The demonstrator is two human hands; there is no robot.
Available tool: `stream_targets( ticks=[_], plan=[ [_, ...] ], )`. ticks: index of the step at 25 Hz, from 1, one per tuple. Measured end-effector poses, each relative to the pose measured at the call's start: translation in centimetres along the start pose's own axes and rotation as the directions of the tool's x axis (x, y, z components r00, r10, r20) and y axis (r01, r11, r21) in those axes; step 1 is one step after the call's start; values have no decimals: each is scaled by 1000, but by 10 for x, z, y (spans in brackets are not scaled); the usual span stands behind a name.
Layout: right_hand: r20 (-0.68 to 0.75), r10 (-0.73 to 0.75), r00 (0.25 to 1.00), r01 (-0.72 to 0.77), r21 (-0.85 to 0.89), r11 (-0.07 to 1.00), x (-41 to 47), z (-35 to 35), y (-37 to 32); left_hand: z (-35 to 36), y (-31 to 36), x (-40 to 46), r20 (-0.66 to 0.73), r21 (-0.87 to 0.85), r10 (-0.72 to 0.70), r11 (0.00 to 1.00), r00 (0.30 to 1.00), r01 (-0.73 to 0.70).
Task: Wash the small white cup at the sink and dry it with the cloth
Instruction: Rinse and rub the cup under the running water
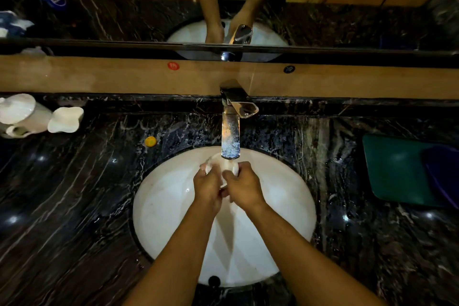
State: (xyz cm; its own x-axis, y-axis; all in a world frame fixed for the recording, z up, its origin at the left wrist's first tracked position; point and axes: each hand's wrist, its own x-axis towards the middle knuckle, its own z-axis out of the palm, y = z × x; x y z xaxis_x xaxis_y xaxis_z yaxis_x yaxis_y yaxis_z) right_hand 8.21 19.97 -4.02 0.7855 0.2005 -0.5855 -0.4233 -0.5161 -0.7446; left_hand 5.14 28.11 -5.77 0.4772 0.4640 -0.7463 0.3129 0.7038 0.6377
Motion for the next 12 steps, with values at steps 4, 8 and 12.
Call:
stream_targets(
  ticks=[4,8,12],
  plan=[
    [-29,-35,999,17,-484,875,15,-14,2,-7,7,-7,62,189,60,979,996,-71],
    [172,-140,975,218,-618,755,22,-12,-4,-24,17,-7,182,458,127,867,975,-199],
    [190,-233,954,300,-518,801,23,-14,-3,-32,19,-2,137,499,248,819,959,-283]
  ],
)
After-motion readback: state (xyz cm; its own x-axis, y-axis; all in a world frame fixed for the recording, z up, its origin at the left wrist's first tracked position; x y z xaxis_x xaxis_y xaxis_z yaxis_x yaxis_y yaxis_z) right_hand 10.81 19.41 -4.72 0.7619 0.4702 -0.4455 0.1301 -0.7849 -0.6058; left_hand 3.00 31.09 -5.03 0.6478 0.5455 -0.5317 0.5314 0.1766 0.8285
